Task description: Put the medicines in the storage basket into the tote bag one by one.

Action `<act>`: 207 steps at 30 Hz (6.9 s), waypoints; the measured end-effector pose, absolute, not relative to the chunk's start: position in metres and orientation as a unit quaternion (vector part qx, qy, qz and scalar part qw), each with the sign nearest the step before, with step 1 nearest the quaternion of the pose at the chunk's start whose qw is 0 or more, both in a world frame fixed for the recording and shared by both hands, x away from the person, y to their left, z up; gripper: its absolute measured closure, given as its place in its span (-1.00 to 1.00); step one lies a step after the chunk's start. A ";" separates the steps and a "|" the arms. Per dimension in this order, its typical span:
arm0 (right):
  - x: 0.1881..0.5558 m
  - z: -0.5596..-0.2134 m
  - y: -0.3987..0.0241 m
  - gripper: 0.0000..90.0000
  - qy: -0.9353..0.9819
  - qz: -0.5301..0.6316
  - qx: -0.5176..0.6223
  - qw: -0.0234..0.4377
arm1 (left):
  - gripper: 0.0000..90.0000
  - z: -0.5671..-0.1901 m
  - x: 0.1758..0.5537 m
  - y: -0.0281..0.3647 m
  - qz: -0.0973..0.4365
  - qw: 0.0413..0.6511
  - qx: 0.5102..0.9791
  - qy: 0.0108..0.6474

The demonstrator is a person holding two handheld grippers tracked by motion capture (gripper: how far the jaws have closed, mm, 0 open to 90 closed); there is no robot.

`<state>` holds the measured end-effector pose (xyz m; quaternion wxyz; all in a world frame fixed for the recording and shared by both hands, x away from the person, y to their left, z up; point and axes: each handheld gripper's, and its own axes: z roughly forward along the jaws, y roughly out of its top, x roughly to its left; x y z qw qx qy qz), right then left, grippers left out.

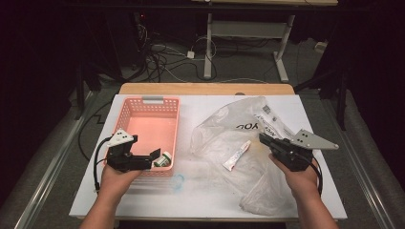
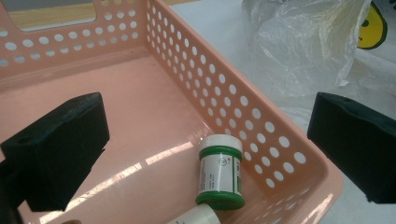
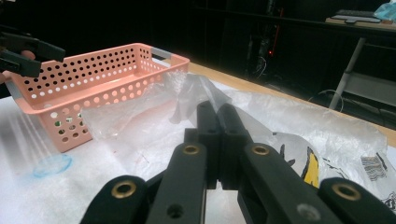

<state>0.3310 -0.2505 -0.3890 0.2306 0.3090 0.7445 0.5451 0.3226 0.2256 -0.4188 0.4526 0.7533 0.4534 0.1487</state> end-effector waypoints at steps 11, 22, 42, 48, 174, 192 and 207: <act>0.331 -0.390 -0.251 1.00 0.745 0.542 0.312 0.232 | -1.00 -0.409 0.330 0.218 0.128 0.452 0.762 0.446; 0.330 -0.386 -0.253 1.00 0.739 0.550 0.312 0.233 | -0.94 -0.410 0.373 0.200 0.061 0.330 0.821 0.462; 0.329 -0.386 -0.254 1.00 0.738 0.551 0.313 0.232 | -0.54 -0.428 0.405 0.181 -0.036 0.197 0.871 0.449; 0.330 -0.387 -0.253 1.00 0.739 0.549 0.313 0.233 | -0.47 -0.433 0.413 0.176 -0.054 0.170 0.877 0.446; 0.327 -0.387 -0.247 1.00 0.746 0.547 0.301 0.234 | 0.07 -0.412 0.294 0.156 0.103 0.497 0.788 0.350; 0.327 -0.387 -0.248 1.00 0.745 0.547 0.302 0.232 | 0.07 -0.427 0.283 0.117 0.077 0.494 0.807 0.314; 0.327 -0.390 -0.246 1.00 0.748 0.545 0.305 0.226 | 0.07 -0.448 0.281 0.094 0.066 0.481 0.822 0.299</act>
